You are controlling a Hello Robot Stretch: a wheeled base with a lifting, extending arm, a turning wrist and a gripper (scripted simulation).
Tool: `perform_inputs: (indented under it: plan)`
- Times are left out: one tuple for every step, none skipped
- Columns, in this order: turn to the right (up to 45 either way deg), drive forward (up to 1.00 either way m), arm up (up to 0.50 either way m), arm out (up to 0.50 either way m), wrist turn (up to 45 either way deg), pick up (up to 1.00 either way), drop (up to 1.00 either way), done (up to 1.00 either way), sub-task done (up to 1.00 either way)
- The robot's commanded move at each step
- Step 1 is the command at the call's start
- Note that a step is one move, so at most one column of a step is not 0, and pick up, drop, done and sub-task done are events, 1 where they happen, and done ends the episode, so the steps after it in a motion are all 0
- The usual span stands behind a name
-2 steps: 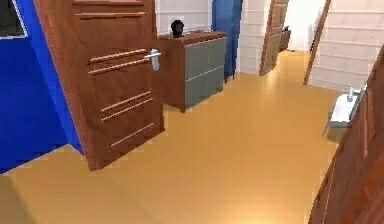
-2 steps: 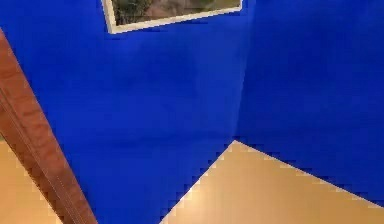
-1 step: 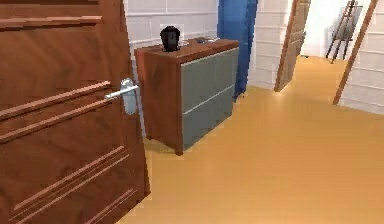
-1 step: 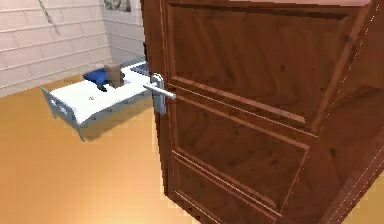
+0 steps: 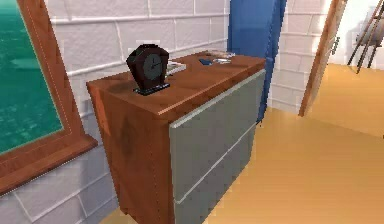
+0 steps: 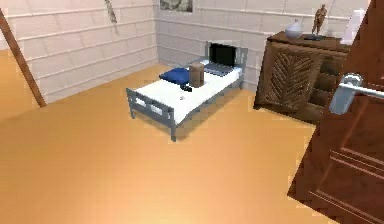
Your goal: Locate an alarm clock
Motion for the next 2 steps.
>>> perform_inputs:
  plan:
    - [-9.0,0.00,0.00,0.00,0.0,0.00,0.00,0.00,0.00]
    - [0.0,0.00,0.00,0.00,0.0,0.00,0.00,1.00,0.00]
